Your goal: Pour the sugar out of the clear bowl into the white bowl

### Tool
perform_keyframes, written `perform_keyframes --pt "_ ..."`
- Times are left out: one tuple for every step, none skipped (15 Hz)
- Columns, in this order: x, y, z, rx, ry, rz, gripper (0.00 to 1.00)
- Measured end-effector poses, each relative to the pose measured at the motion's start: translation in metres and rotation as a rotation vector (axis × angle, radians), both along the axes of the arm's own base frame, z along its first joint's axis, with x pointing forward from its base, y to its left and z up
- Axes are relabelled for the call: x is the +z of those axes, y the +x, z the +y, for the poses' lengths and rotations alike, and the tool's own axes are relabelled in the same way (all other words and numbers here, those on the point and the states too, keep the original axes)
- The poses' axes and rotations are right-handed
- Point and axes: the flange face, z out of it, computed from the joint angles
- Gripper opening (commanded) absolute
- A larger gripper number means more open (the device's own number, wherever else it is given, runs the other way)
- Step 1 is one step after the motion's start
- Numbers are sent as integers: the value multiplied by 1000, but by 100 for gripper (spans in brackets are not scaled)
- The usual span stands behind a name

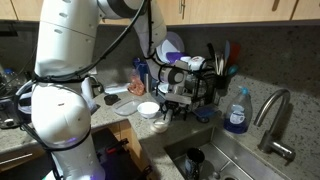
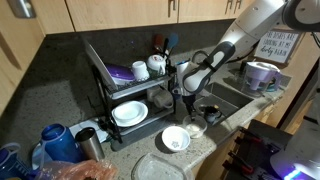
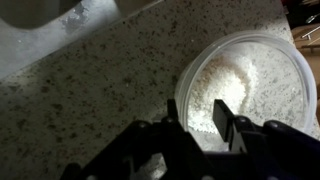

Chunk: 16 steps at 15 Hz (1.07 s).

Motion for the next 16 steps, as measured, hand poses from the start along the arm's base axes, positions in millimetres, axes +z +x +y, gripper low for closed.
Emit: perform_keyframes --pt "-1 -1 0 -5 -1 0 5" --pt "-2 -1 0 -15 -4 -1 0" --pt "-2 -2 -1 -23 -5 -2 0" --pt "-4 -4 -2 -37 -8 -3 0" --pt "-5 -5 -4 -47 -9 -2 3" --pt "-5 -6 -6 -63 -12 -3 2" --pt "-5 -6 -8 -77 -15 -6 2" --pt "-4 -7 -11 -95 -20 -7 2" --pt "-4 -7 -15 -113 -25 -9 2" --pt "-2 -6 -21 -125 -33 -12 2" --pt "1 -6 -27 -138 -46 -18 2" --pt "5 -5 -33 -146 -59 -27 2" --pt "11 -4 -40 -155 -75 -37 2" --pt "19 -3 -45 -167 -89 -45 2" --pt "28 -3 -50 -179 -104 -51 2" --pt "38 -3 -53 -193 -116 -55 2"
